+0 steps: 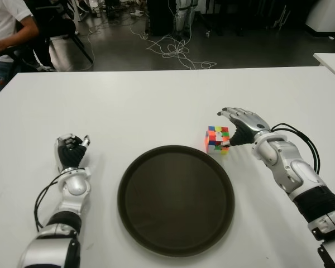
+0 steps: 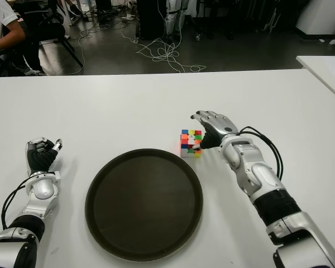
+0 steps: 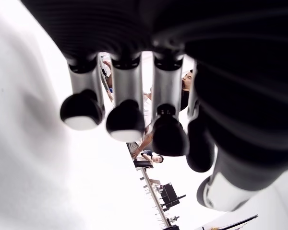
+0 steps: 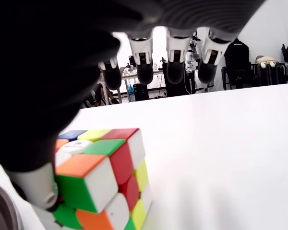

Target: Pick up the Rubik's Cube and put it in the plate

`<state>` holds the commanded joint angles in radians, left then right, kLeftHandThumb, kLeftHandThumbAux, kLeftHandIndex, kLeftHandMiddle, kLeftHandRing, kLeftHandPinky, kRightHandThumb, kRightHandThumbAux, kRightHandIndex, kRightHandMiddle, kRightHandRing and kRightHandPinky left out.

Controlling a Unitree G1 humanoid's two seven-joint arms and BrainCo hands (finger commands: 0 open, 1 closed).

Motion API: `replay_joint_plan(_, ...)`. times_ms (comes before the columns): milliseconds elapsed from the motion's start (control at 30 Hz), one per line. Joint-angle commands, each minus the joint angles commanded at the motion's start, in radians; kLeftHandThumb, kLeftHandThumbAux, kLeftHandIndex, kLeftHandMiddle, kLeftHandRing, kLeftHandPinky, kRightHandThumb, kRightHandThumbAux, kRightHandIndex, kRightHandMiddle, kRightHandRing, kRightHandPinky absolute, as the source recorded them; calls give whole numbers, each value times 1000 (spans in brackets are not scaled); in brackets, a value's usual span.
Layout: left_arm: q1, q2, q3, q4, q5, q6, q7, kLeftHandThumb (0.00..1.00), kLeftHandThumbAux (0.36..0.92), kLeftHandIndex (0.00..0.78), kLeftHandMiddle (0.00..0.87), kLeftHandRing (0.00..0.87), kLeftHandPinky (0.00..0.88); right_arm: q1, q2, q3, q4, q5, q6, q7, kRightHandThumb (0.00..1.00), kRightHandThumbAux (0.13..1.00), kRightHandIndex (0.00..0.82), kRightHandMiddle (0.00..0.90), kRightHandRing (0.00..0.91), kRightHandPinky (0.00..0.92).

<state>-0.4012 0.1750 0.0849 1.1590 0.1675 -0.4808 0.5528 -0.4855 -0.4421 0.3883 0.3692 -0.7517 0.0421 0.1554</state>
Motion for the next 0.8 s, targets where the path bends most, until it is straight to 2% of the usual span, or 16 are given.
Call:
replay_joint_plan(333,0,-1,-1,-2,3,4,8,327,778,711,851,856,855,-8,3,15,4,-8,-4,11,64,688,0,0,0,25)
replay_joint_plan(533,-1,-1,-1,1,4,5,10,364,761,698,847,857,860,-9,6,19,4,-4,-10,7,35,678,0,0,0,40)
replay_joint_plan(800,-1,-1,-2,-1,5,4,12,347,772,691,840,853,852,-11,15,30,7,-8,-20,1,31,682,0,0,0,48)
